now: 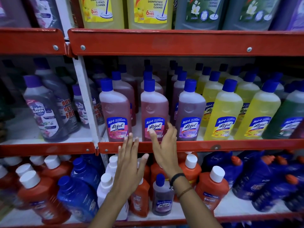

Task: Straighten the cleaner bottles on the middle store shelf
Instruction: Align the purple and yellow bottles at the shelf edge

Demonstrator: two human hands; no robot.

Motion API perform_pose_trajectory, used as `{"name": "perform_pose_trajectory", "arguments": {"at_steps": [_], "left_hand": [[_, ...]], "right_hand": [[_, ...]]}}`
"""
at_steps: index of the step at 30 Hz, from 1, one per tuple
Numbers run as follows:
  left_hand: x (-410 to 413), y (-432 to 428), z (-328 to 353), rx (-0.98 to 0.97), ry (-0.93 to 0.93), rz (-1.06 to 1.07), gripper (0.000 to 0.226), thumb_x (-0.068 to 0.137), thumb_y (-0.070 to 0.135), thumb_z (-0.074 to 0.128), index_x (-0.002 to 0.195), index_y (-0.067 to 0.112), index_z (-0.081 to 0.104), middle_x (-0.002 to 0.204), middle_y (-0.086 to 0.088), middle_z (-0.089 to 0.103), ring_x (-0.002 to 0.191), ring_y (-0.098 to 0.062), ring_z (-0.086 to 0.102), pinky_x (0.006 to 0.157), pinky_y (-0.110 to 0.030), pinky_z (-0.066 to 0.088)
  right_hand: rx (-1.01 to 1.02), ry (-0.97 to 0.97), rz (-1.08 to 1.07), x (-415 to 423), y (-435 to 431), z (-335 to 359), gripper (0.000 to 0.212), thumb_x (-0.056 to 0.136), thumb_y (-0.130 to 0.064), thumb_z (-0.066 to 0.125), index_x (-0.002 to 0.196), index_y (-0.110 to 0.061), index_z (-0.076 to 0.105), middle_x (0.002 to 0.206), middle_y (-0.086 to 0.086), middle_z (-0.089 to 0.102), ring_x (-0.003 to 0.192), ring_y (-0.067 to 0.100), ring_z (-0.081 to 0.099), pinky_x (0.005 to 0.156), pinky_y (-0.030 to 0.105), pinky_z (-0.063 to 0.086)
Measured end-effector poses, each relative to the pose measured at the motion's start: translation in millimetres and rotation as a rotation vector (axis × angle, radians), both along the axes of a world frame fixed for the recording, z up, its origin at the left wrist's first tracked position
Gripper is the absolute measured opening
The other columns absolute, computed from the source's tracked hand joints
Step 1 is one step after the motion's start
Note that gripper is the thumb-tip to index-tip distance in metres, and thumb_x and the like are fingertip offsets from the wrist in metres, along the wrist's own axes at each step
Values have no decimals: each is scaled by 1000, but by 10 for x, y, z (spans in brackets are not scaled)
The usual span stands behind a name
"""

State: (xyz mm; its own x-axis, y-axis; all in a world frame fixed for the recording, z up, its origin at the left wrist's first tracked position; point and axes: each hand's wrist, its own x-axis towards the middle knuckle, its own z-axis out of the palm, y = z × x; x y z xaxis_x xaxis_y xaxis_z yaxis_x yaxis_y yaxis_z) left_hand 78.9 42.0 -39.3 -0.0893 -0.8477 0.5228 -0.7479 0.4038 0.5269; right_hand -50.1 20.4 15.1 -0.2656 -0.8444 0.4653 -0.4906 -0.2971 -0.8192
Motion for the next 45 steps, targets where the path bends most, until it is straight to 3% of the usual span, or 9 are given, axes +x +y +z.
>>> {"name": "perform_pose_trajectory", "arguments": {"at_steps": [4,8,17,23,28,33,36,39,45], "left_hand": [[-189,-22,398,166,500,-204,63,95,59,29,150,34,10,162,14,7,145,6,5,120,-29,11],[-267,-146,555,305,688,-258,69,86,70,22,148,41,11,162,5,14,146,-9,17,117,-34,21],[-229,-259,493,270,701,-297,72,61,96,30,126,66,22,152,10,33,135,-6,38,109,-31,36],[-483,-162,462,44,751,-102,58,94,60,32,141,27,38,144,1,43,126,1,44,91,-5,37],[-914,-34,447,-157,726,-169,47,95,43,34,128,15,52,131,-5,55,125,-12,49,107,-28,38],[-1269,-201,475,108,756,-335,63,87,72,31,141,39,35,154,8,34,142,-4,27,119,-44,23],[-1350,-287,427,193,796,-367,63,78,85,33,134,57,32,157,11,29,143,-4,25,120,-46,21],[-1368,-302,401,205,818,-379,66,74,87,34,133,57,33,155,11,32,141,-4,31,119,-44,24],[-1355,-301,403,176,825,-380,62,76,87,32,131,60,35,154,11,35,140,-5,33,119,-44,25]], "right_hand": [[32,-211,193,-172,93,36,48,96,-38,42,139,-17,35,128,-9,49,111,-13,49,86,1,38],[52,-271,250,-293,71,51,34,99,-15,39,131,-6,46,109,-14,54,92,-31,47,67,-8,36],[65,-229,257,-361,29,3,36,97,-14,44,132,-5,49,117,1,56,93,-17,48,64,-7,37],[-86,-193,257,-501,144,-17,44,94,-43,44,127,-15,56,126,-1,61,115,4,55,88,3,41],[-378,-331,62,-956,207,-88,43,92,-35,39,125,-11,54,127,7,58,121,17,53,100,30,44],[-171,-367,150,-1143,79,-74,61,85,-55,34,138,-27,35,147,-7,37,128,-13,35,105,11,32],[-113,-399,142,-1204,-21,-153,59,84,-56,34,135,-28,42,144,0,46,131,6,41,112,40,35],[-103,-425,155,-1262,-70,-180,51,85,-53,36,130,-31,48,139,3,52,130,15,45,110,50,36],[-108,-445,191,-1278,-36,-118,38,87,-35,38,123,-29,50,137,5,53,124,11,49,101,21,45]]}}
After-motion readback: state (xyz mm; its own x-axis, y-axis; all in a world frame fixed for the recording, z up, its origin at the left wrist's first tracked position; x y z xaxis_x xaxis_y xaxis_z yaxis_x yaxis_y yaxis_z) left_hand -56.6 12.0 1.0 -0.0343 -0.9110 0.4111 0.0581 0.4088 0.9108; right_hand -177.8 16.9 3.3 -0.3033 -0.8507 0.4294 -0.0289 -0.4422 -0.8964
